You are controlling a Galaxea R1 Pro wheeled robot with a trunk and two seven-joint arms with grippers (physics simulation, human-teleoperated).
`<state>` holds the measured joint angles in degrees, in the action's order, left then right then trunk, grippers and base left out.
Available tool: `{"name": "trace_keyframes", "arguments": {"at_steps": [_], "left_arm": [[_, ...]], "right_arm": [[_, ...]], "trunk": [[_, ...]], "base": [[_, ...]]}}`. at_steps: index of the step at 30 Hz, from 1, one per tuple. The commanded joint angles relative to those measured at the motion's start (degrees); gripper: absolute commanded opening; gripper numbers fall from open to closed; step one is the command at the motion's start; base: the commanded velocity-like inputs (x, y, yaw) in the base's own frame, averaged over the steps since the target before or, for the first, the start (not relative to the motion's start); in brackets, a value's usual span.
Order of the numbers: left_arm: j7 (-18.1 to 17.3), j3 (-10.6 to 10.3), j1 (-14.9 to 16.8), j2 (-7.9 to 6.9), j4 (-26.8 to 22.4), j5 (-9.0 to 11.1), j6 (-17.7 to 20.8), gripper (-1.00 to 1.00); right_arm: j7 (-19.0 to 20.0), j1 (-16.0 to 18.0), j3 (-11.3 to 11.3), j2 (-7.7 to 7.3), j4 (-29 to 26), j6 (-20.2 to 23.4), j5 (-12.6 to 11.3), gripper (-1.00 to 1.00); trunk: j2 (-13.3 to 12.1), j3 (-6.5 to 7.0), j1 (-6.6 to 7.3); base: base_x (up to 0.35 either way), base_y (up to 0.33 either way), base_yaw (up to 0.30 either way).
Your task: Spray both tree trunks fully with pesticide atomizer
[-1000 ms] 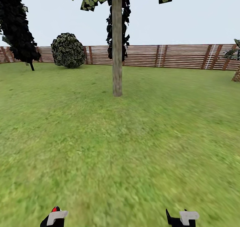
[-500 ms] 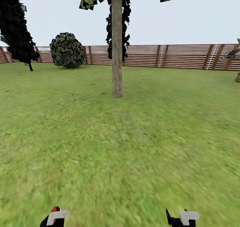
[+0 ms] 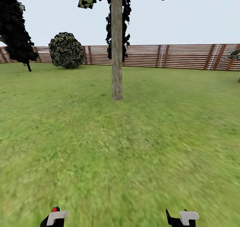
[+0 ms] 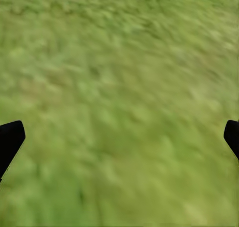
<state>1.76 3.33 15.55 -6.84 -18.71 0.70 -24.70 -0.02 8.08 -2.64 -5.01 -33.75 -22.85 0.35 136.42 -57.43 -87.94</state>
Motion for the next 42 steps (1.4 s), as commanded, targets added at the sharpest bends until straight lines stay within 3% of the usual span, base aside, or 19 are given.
{"name": "trace_keyframes", "arguments": {"at_steps": [1,42], "left_arm": [[0.0,0.01,0.0,-0.01,-0.01,0.0,0.0,-1.0],[0.0,0.01,0.0,-0.02,-0.06,0.0,-0.05,-1.0]], "right_arm": [[0.01,-0.02,0.0,0.0,0.0,0.0,0.0,1.0],[0.06,-0.02,-0.02,-0.06,-0.09,-0.09,-0.01,1.0]], "trunk": [[0.0,0.0,0.0],[0.0,0.0,0.0]], "base": [[0.338,0.0,0.0],[0.339,0.0,0.0]]}}
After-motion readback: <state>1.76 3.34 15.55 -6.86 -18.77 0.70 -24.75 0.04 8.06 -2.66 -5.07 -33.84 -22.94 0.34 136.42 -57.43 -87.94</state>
